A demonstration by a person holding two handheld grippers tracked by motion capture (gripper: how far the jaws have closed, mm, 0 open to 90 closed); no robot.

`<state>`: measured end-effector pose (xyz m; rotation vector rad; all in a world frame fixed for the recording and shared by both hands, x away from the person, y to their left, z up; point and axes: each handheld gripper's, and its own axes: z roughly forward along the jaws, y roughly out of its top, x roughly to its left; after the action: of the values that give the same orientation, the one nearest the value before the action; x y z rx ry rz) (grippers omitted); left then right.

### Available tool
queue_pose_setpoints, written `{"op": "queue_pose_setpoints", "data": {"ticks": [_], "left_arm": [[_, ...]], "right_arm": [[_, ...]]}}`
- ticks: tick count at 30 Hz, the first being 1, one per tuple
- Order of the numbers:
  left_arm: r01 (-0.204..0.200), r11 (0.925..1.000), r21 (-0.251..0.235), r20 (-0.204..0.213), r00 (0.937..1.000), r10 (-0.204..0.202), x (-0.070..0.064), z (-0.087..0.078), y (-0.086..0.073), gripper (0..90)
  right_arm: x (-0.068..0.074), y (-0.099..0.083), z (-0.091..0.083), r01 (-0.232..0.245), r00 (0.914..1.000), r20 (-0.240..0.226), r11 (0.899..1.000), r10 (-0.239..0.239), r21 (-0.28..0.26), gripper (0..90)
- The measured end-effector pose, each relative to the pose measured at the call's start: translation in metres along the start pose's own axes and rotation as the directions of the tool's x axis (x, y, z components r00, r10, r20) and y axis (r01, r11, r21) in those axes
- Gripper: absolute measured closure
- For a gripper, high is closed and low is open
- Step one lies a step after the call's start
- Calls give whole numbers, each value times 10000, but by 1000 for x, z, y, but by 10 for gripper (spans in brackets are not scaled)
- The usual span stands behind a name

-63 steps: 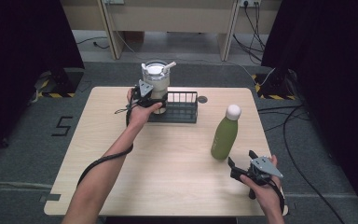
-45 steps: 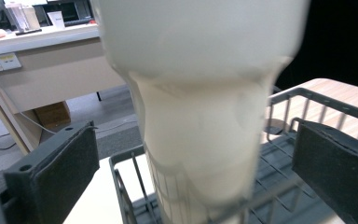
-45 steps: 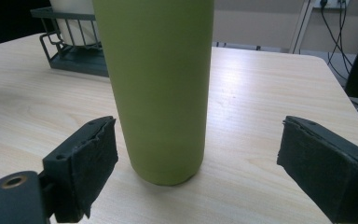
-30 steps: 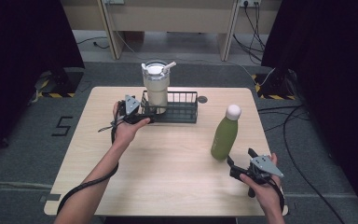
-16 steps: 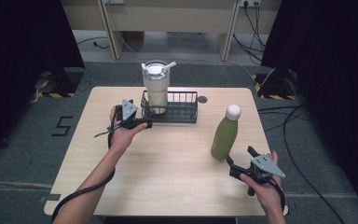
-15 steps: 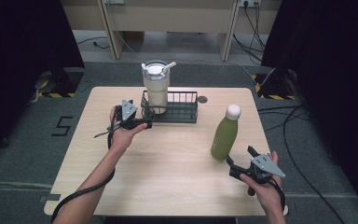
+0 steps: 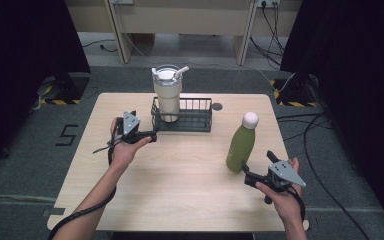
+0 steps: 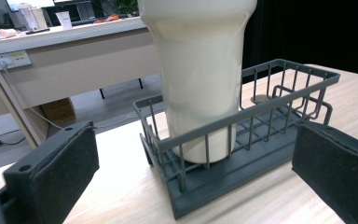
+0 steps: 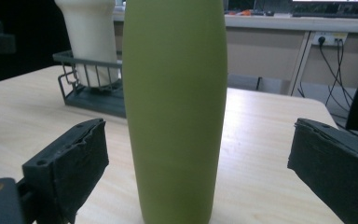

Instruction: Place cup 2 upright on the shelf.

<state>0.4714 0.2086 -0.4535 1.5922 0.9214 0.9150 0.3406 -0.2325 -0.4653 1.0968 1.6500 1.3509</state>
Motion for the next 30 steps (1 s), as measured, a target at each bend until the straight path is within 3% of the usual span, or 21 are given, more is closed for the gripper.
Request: {"op": "queue_pose_setpoints", "data": {"ticks": [10, 21, 30], "left_arm": [[-4, 10000, 4, 136, 9999, 4, -3, -20, -11, 0], [411, 9991, 77, 175, 9990, -412, -4, -32, -29, 0], [421, 9990, 130, -98, 9991, -420, 3, -37, -35, 0]], "right_arm": [[3, 12, 16, 60, 9999, -99, 9998, -62, -201, 42], [11, 21, 41, 262, 9994, -215, 9995, -266, -159, 52], [13, 21, 54, 314, 9993, -179, 9994, -316, -146, 71]]}}
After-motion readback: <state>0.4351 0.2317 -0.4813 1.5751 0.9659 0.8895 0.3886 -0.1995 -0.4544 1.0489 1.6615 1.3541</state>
